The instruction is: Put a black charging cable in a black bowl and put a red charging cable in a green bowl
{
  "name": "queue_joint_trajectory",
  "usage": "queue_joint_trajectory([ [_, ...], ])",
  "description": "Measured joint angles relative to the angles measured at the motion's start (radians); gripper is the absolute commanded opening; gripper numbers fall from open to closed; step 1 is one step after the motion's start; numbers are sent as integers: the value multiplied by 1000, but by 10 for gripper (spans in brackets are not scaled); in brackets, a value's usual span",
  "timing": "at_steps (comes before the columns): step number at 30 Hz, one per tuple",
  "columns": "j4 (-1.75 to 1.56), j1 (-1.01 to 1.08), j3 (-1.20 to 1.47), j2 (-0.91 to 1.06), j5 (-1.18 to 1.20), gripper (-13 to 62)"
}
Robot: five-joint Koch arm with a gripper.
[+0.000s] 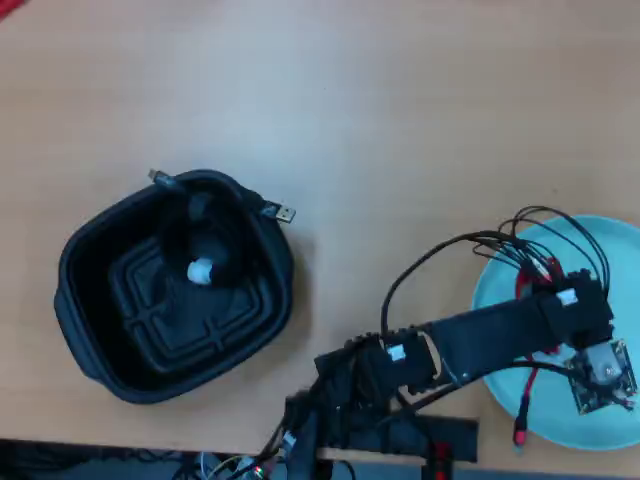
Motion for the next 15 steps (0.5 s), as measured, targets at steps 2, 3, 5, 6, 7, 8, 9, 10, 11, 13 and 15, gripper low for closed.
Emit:
queue_joint_trajectory([
  [2, 0, -6, 0, 0, -2, 591],
  [3, 0, -8, 0, 0, 0, 567],
  [5, 0, -9, 0, 2, 2, 551],
  [6, 0, -11, 0, 2, 2, 547],
  [7, 0, -11, 0, 0, 2, 545],
  [8, 0, -11, 0, 0, 2, 545],
  [9, 0, -11, 0, 2, 2, 541],
  [10, 0, -12, 0, 2, 2, 529],
  [11, 0, -15, 0, 2, 2, 509],
  [13, 0, -29, 0, 2, -5, 440],
  [15, 0, -37, 0, 21, -23, 336],
])
